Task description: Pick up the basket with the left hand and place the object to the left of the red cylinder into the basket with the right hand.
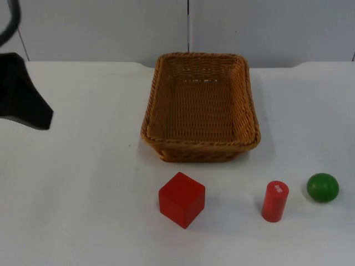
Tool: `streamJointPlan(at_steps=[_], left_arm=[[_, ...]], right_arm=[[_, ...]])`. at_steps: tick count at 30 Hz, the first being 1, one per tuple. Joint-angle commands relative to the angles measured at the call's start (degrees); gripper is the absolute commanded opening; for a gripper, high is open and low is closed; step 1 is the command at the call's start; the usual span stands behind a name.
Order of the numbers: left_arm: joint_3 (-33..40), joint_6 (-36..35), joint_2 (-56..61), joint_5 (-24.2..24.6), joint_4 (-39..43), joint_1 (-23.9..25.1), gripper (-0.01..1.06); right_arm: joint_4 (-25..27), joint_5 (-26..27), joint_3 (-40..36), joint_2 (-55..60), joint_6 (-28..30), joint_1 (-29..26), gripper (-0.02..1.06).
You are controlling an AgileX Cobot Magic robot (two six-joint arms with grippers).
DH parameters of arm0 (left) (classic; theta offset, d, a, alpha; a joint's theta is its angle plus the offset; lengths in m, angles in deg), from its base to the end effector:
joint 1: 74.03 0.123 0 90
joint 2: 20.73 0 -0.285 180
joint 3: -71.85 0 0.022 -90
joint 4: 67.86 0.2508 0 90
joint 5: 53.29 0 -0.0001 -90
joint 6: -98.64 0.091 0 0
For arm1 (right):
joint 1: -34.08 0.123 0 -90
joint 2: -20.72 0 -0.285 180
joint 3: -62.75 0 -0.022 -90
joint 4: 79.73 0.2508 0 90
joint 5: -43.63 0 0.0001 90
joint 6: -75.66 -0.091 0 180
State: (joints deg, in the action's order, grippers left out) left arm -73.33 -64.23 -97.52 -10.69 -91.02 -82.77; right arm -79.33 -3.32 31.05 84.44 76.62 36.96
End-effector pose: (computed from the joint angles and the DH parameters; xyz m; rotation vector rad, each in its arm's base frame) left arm 0.2113 -0.0570 0.2512 0.2832 2.6304 -0.4099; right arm 0.1808 0.0096 0.3046 -0.0795 2.4837 0.0225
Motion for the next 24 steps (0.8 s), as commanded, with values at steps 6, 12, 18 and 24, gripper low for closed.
streamJointPlan(at_steps=[6,12,18,24], left_arm=[[-0.8,-3.9,-10.1,-6.5,-0.1,-12.0,0.98],[-6.8,-4.6,-18.8,-6.3,1.4,-19.4,0.98],[-13.3,-6.7,-25.0,-4.8,4.2,-22.0,0.98],[-20.5,-8.8,-29.5,-4.2,8.1,-22.0,0.98]], right_arm=[[0.2,0.9,0.1,-0.2,0.1,-0.4,1.05],[0.2,0.9,0.1,-0.2,0.1,-0.4,1.05],[0.2,0.7,0.1,-0.2,0.1,-0.4,1.05],[0.2,0.4,0.1,-0.2,0.1,-0.4,1.05]])
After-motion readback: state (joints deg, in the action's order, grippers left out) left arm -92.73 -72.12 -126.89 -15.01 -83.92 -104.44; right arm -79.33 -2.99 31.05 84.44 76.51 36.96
